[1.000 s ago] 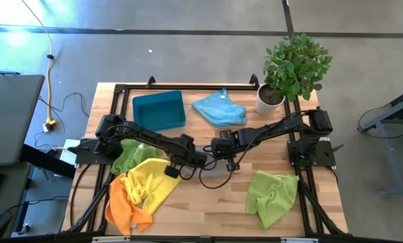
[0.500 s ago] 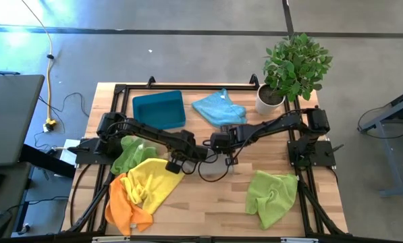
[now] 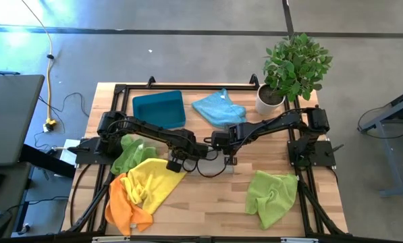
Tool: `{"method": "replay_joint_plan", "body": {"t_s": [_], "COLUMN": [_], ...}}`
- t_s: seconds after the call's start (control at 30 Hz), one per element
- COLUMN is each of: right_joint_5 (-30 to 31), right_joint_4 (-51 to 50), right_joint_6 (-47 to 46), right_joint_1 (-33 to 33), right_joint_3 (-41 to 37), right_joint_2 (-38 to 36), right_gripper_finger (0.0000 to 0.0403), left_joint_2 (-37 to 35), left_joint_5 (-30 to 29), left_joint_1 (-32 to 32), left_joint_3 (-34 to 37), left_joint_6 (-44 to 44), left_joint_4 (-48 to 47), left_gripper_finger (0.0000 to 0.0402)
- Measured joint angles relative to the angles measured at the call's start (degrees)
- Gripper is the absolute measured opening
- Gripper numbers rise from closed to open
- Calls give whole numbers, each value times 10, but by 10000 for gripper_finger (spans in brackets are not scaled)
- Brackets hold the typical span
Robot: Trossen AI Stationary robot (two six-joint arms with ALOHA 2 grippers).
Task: Fold microfiber towels
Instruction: Fold the gray microfiber cloth
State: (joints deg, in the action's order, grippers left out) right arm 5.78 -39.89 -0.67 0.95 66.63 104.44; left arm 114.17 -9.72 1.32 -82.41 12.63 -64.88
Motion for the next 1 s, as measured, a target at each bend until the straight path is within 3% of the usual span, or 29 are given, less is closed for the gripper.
{"method": "replay_joint_plan", "body": {"t_s": [0.37,0.6,0.8,1.0], "right_joint_5": [2,87,46,46], "right_joint_4": [9,-10,23,59], "right_joint_6": [-45,-39,-42,-34], "right_joint_1": [37,52,55,56], "right_joint_3": [0,0,0,0], "right_joint_2": [-1,-1,-1,2], "right_gripper_finger": [87,87,87,87], "left_joint_2": [0,0,0,0], "left_joint_5": [3,2,6,6], "left_joint_1": [4,20,25,25], "left_joint_3": [0,0,0,0], "left_joint_6": [0,-4,-4,-4], "left_joint_4": [-3,-4,-9,-13], "left_gripper_finger": [5,5,5,5]}}
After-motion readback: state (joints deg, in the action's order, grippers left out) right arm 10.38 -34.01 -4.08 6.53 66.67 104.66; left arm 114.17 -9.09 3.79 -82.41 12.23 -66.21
